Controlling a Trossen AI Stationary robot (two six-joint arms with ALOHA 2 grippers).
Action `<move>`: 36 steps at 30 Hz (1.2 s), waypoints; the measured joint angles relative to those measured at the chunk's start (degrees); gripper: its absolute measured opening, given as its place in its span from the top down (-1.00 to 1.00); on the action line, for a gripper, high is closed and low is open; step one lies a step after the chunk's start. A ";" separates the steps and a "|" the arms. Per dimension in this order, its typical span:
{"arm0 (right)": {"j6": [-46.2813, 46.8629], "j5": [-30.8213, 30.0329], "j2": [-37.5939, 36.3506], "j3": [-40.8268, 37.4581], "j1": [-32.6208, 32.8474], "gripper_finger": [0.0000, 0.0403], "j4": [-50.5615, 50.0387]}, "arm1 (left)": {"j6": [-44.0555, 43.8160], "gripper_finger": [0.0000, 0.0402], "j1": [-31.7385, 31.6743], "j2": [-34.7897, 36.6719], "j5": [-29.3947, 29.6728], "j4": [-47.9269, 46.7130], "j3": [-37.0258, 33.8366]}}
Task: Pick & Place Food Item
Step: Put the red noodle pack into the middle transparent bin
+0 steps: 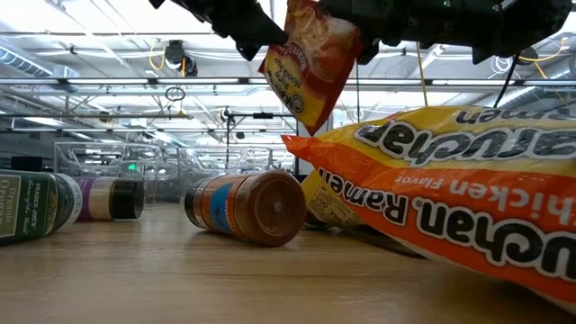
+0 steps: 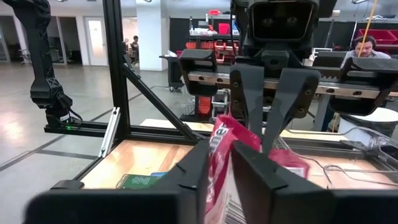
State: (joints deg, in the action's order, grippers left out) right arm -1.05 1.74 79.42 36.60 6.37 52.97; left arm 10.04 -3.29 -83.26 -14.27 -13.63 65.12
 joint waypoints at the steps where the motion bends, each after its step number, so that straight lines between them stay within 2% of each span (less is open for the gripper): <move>1: -0.15 -0.02 0.00 0.00 0.00 0.58 0.00 | 0.00 0.99 0.02 0.00 0.65 0.01 0.00; 6: -0.60 -0.15 0.00 0.00 -0.02 0.31 -0.02 | 0.28 0.99 -0.07 0.00 3.01 -1.47 0.16; 13: -1.36 -4.48 0.00 0.00 -0.02 0.11 -1.57 | 0.25 0.99 0.07 0.04 11.33 -16.05 8.45; 17: -1.22 -7.83 0.00 0.00 -0.02 0.08 -2.44 | 0.45 0.99 0.11 0.07 16.93 -25.11 14.97; 23: -1.21 -7.96 0.00 0.00 -0.02 0.11 -2.83 | 1.49 0.99 -0.18 0.07 25.94 -36.95 22.44; 29: -1.19 -7.96 0.00 0.00 -0.02 0.12 -3.13 | 3.04 0.99 -2.33 0.09 27.60 -43.22 26.11; 36: -1.20 -7.96 0.00 0.00 -0.02 0.11 -3.13 | 5.63 0.99 -7.91 0.07 29.77 -44.99 26.47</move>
State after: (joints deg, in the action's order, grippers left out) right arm -2.25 -6.22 79.42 36.60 6.35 49.84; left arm 15.68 -11.20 -83.20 15.50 -58.61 91.59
